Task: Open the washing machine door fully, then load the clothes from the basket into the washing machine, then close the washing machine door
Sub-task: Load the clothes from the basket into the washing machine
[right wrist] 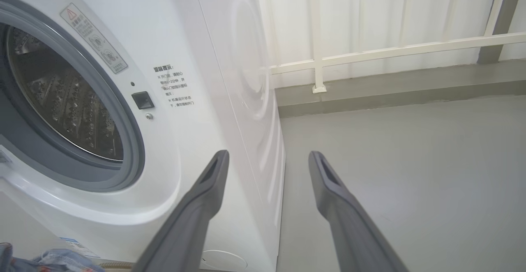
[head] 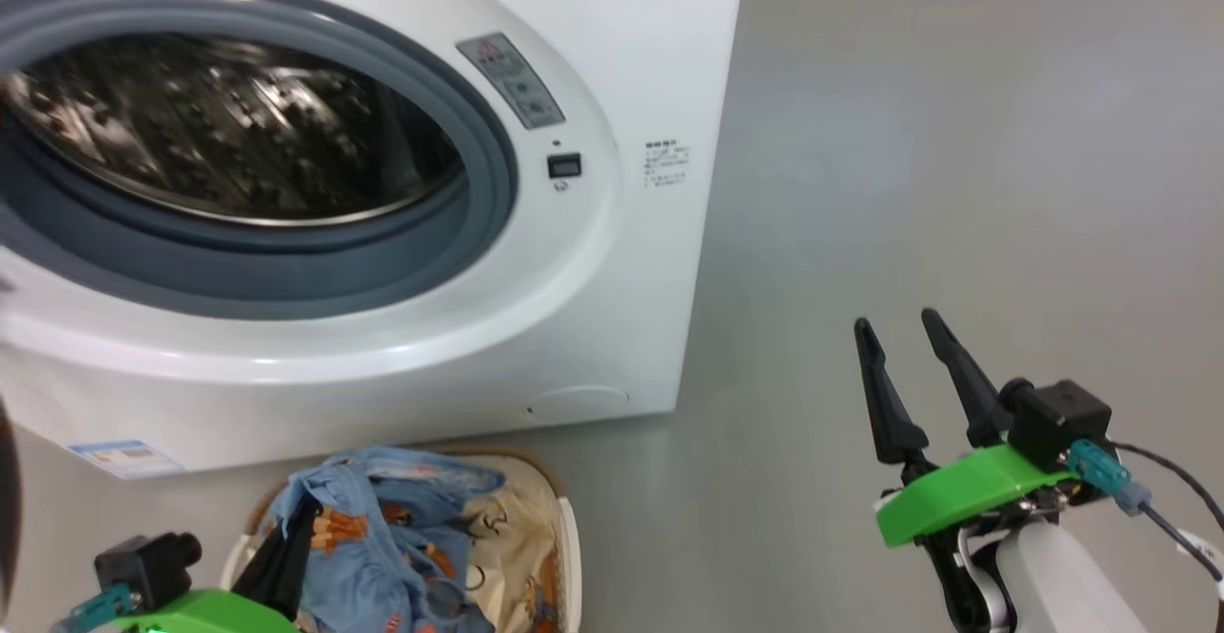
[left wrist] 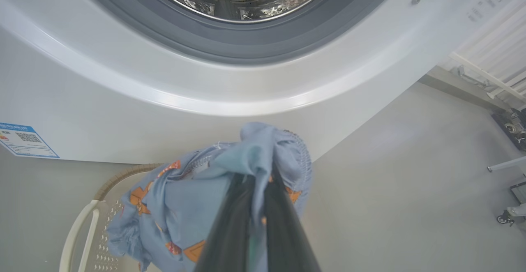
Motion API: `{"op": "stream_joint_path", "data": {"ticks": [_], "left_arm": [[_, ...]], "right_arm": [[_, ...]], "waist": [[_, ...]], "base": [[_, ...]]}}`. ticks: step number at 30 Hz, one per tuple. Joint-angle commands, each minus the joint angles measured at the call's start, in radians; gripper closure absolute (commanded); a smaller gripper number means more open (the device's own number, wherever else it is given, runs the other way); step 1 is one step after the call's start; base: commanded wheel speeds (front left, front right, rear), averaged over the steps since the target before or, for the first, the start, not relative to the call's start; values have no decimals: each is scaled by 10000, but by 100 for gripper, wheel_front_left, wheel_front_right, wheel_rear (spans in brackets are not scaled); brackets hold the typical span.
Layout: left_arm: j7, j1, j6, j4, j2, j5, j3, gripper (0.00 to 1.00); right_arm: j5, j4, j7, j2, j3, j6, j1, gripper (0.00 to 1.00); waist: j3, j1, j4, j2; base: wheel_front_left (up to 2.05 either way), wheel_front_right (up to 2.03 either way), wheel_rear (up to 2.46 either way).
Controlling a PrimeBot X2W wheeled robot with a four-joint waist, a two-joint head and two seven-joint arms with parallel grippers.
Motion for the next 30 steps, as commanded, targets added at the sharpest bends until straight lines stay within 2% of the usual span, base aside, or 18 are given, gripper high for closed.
{"op": "stream_joint_path", "data": {"ticks": [1,7,19,23,30], "left_arm": [[-137,121,-21,-430,230,237,748,100],[-137,936,-21,-1527,-130,1083,2033,100],[-137,1511,-21,-3487,-486,2689,3578,100],[-137,1656,75,-3725,-725,3032,3928,100],[-137,1570,289,-3497,-814,3402,4111,100]], "right_arm": [[14,-151,-80,36,141,75,146,0],[107,-74,-80,-69,127,75,552,0],[427,-183,-80,-517,257,75,907,0],[526,-194,-80,-584,347,75,962,0],[585,-229,-80,-687,425,75,998,0]], "waist": [[-821,2,359,0],[-1538,2,419,0],[-1976,2,397,0],[-2061,2,280,0],[-2019,2,133,0]], "base": [[0,0,0],[0,0,0],[0,0,0],[0,0,0],[0,0,0]]}}
